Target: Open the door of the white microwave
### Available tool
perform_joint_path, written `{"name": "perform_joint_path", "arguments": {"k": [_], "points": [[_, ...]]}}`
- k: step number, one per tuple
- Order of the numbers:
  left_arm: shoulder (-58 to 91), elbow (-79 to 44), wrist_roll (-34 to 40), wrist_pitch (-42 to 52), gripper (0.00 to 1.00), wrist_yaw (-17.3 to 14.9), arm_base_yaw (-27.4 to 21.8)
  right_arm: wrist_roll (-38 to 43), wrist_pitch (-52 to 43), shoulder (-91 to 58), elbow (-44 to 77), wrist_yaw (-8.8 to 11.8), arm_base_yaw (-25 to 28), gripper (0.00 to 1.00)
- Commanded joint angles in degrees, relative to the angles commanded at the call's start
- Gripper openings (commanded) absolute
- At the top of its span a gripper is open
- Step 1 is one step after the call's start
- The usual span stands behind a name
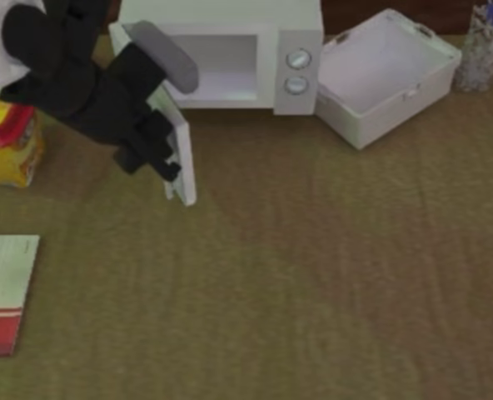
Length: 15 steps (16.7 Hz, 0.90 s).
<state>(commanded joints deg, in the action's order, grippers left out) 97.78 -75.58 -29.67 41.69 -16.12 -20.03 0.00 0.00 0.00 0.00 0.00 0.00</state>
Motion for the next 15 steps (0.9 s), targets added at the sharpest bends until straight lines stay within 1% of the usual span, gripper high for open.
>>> {"name": "perform_joint_path", "arguments": {"k": [12, 15], "points": [[0.0, 0.0, 0.1, 0.0, 0.0, -0.2, -0.2, 0.0, 0.0, 0.0, 0.0, 0.0, 0.0, 1.0], [-0.1, -0.1, -1.8, 0.6, 0.0, -0.8, 0.6, 0.0, 0.0, 0.0, 0.0, 0.0, 0.0, 1.0]]}}
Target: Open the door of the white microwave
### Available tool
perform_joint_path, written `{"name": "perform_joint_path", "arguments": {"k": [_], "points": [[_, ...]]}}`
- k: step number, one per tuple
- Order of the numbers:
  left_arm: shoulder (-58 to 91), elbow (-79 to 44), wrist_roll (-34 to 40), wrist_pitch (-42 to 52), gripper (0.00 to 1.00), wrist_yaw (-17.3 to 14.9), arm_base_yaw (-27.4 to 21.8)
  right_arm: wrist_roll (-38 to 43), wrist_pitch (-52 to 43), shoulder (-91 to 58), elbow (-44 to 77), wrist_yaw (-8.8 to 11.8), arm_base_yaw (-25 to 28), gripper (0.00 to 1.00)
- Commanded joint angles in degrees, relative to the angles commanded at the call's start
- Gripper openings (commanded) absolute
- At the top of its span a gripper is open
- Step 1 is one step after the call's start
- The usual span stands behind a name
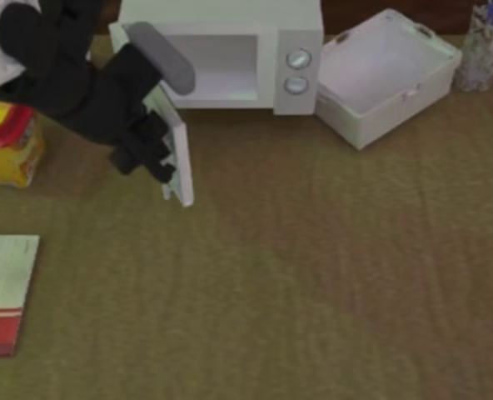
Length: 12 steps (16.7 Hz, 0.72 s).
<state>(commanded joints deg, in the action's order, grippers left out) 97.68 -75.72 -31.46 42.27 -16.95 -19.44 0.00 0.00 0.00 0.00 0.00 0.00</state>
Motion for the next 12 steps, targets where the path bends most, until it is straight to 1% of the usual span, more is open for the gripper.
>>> {"name": "perform_joint_path", "arguments": {"k": [6, 12], "points": [[-0.2, 0.0, -8.6, 3.0, 0.0, -3.6, 3.5, 0.0, 0.0, 0.0, 0.0, 0.0, 0.0, 1.0], [-0.2, 0.1, -9.5, 3.4, 0.0, -4.0, 3.9, 0.0, 0.0, 0.0, 0.0, 0.0, 0.0, 1.0]]}}
